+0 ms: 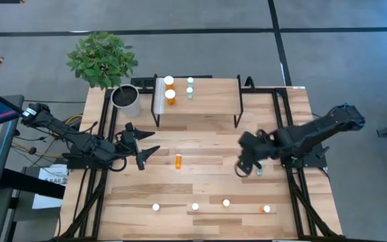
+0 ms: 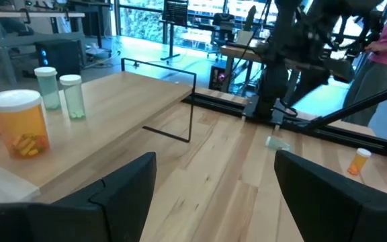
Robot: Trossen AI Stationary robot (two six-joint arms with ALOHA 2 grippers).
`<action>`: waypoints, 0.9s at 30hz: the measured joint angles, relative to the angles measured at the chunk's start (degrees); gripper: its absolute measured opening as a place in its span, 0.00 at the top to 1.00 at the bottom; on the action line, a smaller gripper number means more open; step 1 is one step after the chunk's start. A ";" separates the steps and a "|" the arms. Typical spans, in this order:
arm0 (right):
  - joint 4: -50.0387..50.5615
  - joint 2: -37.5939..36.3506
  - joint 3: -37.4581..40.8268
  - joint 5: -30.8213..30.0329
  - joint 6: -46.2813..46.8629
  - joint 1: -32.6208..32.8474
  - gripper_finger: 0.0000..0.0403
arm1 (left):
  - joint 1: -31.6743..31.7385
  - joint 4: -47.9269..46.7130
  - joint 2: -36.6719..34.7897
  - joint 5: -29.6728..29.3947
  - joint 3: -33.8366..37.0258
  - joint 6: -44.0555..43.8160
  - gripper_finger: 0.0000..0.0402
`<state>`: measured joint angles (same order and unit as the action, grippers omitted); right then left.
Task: Pick and place medicine bottles onto shelf by color
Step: Put the green pill bottle on the shelf aligned with the other green pill bottles
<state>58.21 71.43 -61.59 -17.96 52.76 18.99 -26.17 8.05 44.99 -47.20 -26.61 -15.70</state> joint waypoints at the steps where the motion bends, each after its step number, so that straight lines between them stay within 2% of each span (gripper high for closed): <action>1: 0.06 -0.85 1.75 0.00 4.32 1.64 0.33 | 0.00 0.02 0.00 0.00 0.00 0.00 0.28; 7: 1.69 -1.54 9.58 0.02 24.46 10.02 0.33 | 0.00 0.71 0.00 -0.04 0.00 0.00 0.28; 15: 2.02 -0.98 17.72 0.02 41.28 16.65 0.33 | 0.00 0.55 0.00 -0.09 0.00 0.00 0.28; 19: -2.17 -0.98 21.13 0.29 45.89 19.02 0.33 | 0.00 0.46 0.00 -0.11 0.00 0.00 0.28; 23: -8.47 -0.93 24.49 1.25 46.65 19.88 0.33 | 0.00 0.49 0.00 -0.13 0.00 0.00 0.28; 27: -9.35 -0.89 27.06 1.39 48.53 19.90 0.33 | 0.00 0.48 0.00 -0.13 0.00 -0.04 0.28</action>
<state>48.86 70.54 -34.53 -16.57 101.29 38.89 -26.17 8.54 44.99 -47.33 -26.61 -15.75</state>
